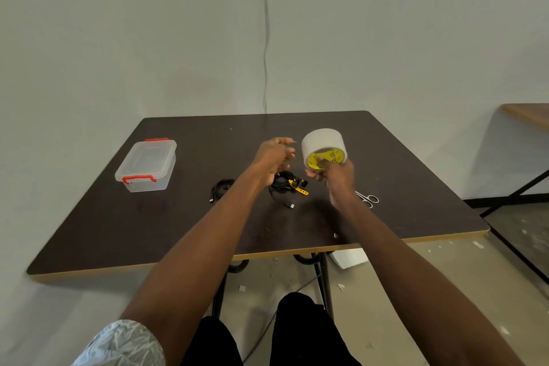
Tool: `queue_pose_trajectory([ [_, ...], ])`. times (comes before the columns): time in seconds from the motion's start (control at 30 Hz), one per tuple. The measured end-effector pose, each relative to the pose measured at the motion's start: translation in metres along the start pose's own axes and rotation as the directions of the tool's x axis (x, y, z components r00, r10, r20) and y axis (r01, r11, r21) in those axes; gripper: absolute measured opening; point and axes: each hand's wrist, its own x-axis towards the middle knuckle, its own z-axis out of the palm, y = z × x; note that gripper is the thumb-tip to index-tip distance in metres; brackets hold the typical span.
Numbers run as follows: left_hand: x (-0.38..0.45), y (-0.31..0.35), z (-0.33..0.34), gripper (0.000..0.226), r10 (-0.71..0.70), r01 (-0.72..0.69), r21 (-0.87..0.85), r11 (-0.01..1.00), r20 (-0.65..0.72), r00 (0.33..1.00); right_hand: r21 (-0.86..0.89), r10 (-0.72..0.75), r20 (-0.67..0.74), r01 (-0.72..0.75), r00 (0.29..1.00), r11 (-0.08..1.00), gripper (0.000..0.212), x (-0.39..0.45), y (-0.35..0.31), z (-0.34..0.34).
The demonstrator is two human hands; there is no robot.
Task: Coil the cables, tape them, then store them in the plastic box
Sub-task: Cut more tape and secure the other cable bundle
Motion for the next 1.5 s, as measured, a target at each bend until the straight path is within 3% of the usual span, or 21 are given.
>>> queue_pose_trajectory([
  [0.1,-0.001,-0.002,-0.002,0.035,0.062,-0.054,-0.043,0.998,0.206,0.977,0.123,0.125,0.160,-0.145,0.979,0.982,0.007,-0.011,-0.007,0.002],
  [0.17,-0.001,-0.004,-0.003,0.034,0.053,-0.033,-0.075,0.997,0.293,0.955,0.169,0.182,0.200,-0.217,0.963,0.961,0.014,-0.013,-0.011,-0.001],
  [0.2,0.000,-0.006,-0.003,0.029,0.055,-0.017,-0.129,0.992,0.296,0.954,0.182,0.205,0.214,-0.245,0.955,0.952,0.017,-0.012,-0.013,-0.002],
  [0.27,-0.001,-0.008,0.000,0.012,0.061,-0.009,-0.284,0.959,0.176,0.983,0.198,0.239,0.234,-0.287,0.942,0.937,0.021,-0.012,-0.015,-0.003],
  [0.33,0.003,-0.010,0.003,0.016,0.071,-0.069,-0.223,0.972,-0.002,0.997,0.195,0.261,0.246,-0.312,0.933,0.930,0.021,-0.012,-0.014,-0.003],
  [0.37,0.005,-0.011,0.004,0.027,0.083,-0.085,-0.158,0.984,-0.023,0.996,0.190,0.266,0.249,-0.317,0.931,0.929,0.021,-0.012,-0.013,-0.003],
  [0.47,0.004,-0.013,0.005,0.046,0.137,-0.127,-0.091,0.988,0.109,0.985,0.179,0.277,0.256,-0.327,0.926,0.928,0.020,-0.014,-0.011,-0.001],
  [0.6,-0.002,-0.015,0.002,0.016,0.202,-0.194,-0.058,0.979,0.298,0.933,0.181,0.293,0.259,-0.344,0.921,0.922,0.020,-0.012,-0.008,0.000],
  [0.7,-0.004,-0.017,-0.005,0.012,0.222,-0.217,-0.054,0.975,0.344,0.912,0.125,0.321,0.285,-0.368,0.903,0.921,0.020,-0.013,-0.005,-0.002],
  [0.83,0.002,-0.021,-0.006,0.015,0.226,-0.184,-0.178,0.967,0.254,0.941,-0.048,0.320,0.289,-0.320,0.902,0.946,0.011,-0.009,-0.007,-0.018],
  [0.93,0.007,-0.024,-0.012,0.015,0.223,-0.202,-0.133,0.970,0.169,0.960,-0.123,0.039,0.073,-0.030,0.997,0.992,0.010,0.005,-0.024,-0.029],
  [0.97,0.007,-0.023,-0.013,0.013,0.218,-0.201,-0.126,0.972,0.144,0.965,-0.217,-0.061,0.068,0.074,0.996,0.973,0.010,0.007,-0.033,-0.028],
  [1.03,0.007,-0.023,-0.013,0.007,0.209,-0.193,-0.128,0.973,0.121,0.970,-0.380,-0.122,0.218,0.200,0.968,0.903,0.018,0.006,-0.050,-0.022],
  [1.13,0.006,-0.020,-0.011,0.010,0.213,-0.199,-0.112,0.973,0.125,0.969,-0.597,0.015,0.426,0.269,0.904,0.756,0.020,-0.001,-0.067,-0.001],
  [1.23,0.006,-0.018,-0.013,0.010,0.227,-0.219,-0.085,0.972,0.109,0.968,-0.702,0.147,0.454,0.251,0.879,0.666,0.008,-0.003,-0.071,0.016],
  [1.37,0.002,-0.020,-0.015,0.013,0.257,-0.256,-0.025,0.966,0.092,0.962,-0.702,0.202,0.434,0.188,0.878,0.687,0.030,-0.003,-0.068,0.024],
  [1.5,0.002,-0.021,-0.018,0.022,0.250,-0.246,-0.052,0.968,0.086,0.964,-0.647,0.215,0.453,0.154,0.865,0.747,0.014,-0.003,-0.069,0.027],
])
